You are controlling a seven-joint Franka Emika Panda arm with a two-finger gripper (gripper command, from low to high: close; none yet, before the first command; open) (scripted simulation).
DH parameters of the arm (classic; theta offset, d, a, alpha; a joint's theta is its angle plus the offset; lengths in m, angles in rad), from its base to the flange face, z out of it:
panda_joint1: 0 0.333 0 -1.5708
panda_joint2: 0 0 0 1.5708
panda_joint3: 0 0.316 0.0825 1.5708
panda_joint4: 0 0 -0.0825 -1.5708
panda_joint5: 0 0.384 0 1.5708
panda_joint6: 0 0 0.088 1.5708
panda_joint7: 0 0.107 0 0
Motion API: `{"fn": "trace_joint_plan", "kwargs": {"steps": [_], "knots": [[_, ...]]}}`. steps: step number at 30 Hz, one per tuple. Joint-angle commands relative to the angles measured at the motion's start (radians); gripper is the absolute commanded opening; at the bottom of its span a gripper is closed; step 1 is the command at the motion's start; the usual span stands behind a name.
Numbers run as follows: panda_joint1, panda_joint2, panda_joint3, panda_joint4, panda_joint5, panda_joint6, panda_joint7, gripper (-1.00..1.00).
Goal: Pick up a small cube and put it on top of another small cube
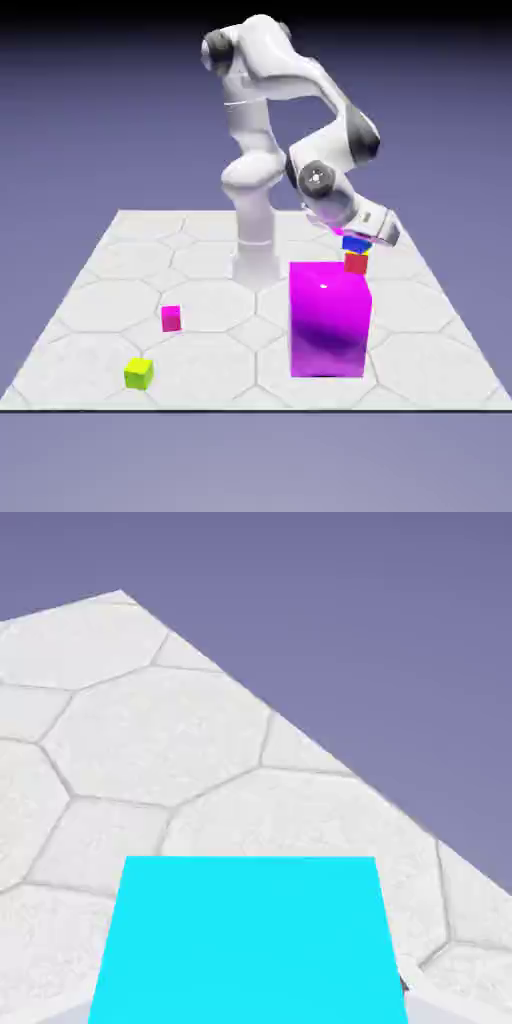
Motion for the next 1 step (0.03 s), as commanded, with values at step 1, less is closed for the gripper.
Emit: {"fn": "trace_joint_plan", "kwargs": {"steps": [1], "knots": [[-0.006,-0.001,-0.009,0.036,-0.011,-0.038,0.010,1.00]]}}
